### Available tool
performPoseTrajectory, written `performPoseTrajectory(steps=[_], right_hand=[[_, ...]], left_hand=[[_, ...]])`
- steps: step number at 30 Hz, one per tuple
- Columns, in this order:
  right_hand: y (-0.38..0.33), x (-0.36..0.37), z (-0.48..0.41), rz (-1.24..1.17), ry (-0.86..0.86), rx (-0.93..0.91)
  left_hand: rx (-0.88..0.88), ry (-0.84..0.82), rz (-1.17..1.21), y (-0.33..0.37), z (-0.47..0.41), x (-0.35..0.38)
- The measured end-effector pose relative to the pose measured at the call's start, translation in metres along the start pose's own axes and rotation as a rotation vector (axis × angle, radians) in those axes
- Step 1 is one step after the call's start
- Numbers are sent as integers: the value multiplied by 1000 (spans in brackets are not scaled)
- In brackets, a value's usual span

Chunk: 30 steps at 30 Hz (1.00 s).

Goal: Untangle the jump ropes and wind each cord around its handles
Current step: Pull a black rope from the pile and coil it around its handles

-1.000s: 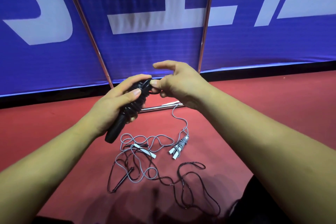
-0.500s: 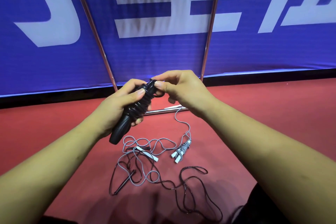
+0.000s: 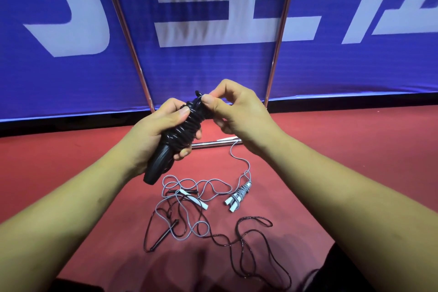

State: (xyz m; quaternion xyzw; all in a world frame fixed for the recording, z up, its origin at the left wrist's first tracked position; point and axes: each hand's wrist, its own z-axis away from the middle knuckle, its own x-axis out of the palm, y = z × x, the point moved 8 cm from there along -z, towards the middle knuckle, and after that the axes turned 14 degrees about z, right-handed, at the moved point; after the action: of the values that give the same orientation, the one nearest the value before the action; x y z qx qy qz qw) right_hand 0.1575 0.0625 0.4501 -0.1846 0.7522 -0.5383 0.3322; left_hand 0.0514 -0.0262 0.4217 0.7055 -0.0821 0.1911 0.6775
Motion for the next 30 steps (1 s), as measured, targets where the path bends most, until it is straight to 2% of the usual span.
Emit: performPoseTrajectory(steps=[3,7,11,14,17,22,24,30], right_hand=[[10,6,-2,-64,-21,142],[3,-2,-2,287,-83,110],[-6,-4,-5,572,-46,-6],[-5,-3,-9,644,38,-12],[0,-8,-11,476,131,42],[4,-20,-12,-61,223,110],[5,-20,-13,-180,194,114],[-1,-20,-16,-325,15,108]], left_hand=[[-7,16,-258,3,0,-6],[42,40,-555,6,1,-11],[96,134,-645,7,-1,-12],[113,225,-543,6,-4,-15],[79,252,-468,2,-6,-14],[-16,255,-272,3,-10,-12],[-9,261,-216,4,-10,-12],[-20,176,-91,2,-10,-10]])
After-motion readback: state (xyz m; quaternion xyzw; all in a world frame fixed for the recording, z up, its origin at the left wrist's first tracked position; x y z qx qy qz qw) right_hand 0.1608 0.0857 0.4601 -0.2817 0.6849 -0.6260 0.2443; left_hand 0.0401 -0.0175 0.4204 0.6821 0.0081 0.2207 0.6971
